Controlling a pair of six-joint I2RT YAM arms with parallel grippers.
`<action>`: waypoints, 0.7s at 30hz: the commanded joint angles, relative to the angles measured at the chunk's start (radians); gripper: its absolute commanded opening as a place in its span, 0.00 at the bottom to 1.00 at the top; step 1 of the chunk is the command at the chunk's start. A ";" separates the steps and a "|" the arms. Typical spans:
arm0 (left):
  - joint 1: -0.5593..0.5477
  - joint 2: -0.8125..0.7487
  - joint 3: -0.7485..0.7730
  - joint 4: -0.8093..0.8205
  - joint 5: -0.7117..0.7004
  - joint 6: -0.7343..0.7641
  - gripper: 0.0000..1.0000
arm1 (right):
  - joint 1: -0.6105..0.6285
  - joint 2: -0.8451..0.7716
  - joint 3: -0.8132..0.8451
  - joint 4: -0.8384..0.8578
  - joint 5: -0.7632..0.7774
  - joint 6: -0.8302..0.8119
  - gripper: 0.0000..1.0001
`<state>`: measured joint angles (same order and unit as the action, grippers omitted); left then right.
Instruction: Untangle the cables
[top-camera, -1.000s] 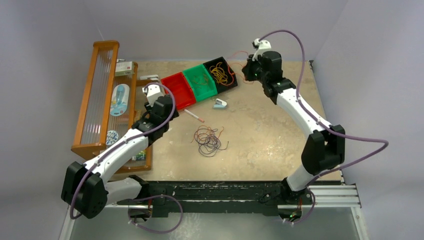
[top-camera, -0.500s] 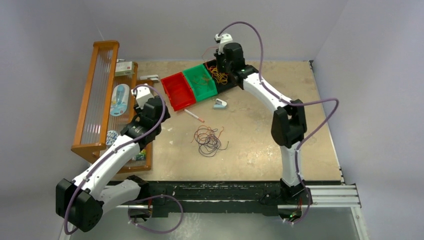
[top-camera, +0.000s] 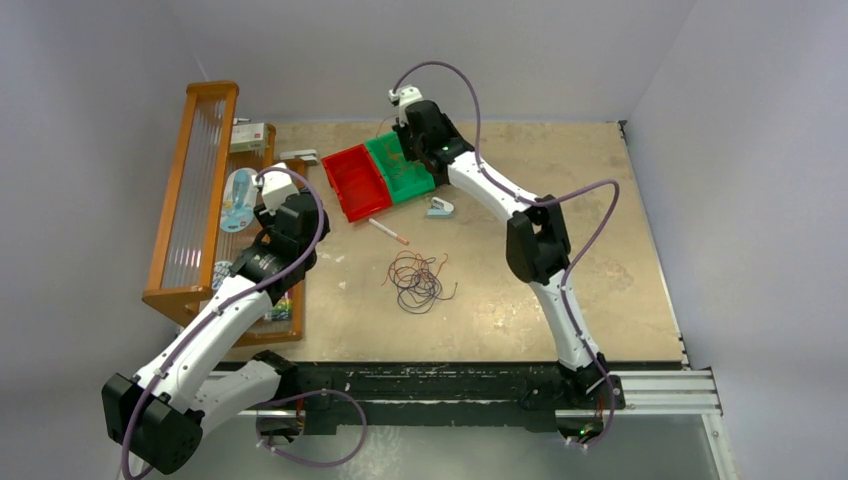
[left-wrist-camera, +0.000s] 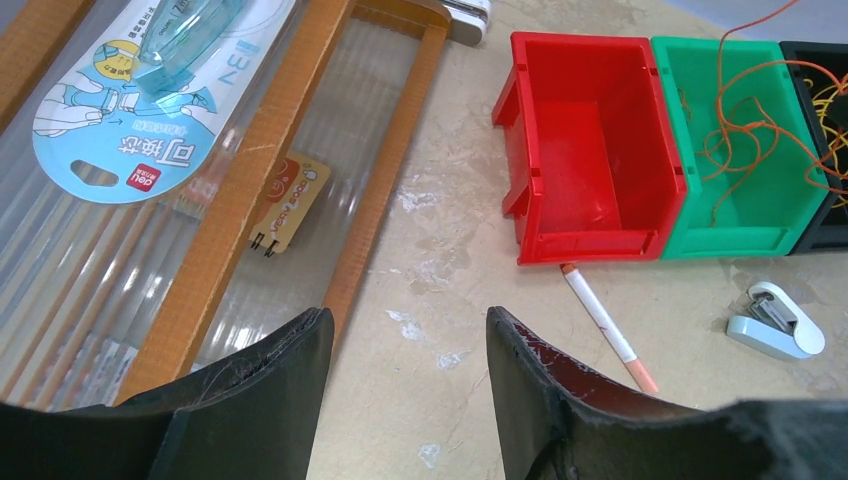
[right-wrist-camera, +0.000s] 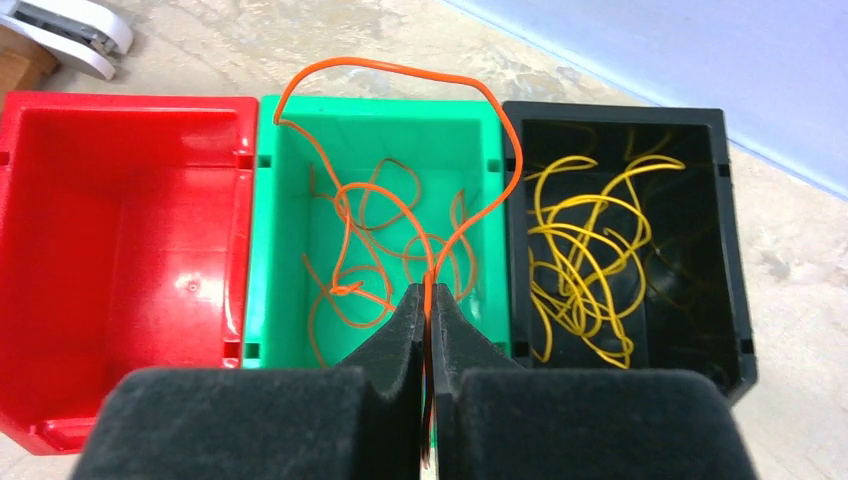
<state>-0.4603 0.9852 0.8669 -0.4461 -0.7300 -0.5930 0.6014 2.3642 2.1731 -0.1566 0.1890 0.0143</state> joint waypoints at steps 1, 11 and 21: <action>0.006 -0.016 0.034 0.006 -0.023 0.020 0.57 | 0.010 0.026 0.103 -0.005 -0.020 -0.008 0.00; 0.006 -0.010 0.035 0.008 -0.019 0.026 0.58 | 0.009 0.102 0.123 0.086 -0.171 0.066 0.00; 0.007 -0.012 0.031 0.010 -0.021 0.025 0.58 | 0.009 0.127 0.089 0.141 -0.169 0.071 0.07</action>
<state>-0.4603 0.9852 0.8669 -0.4503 -0.7334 -0.5823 0.6132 2.5278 2.2559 -0.0875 0.0181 0.0753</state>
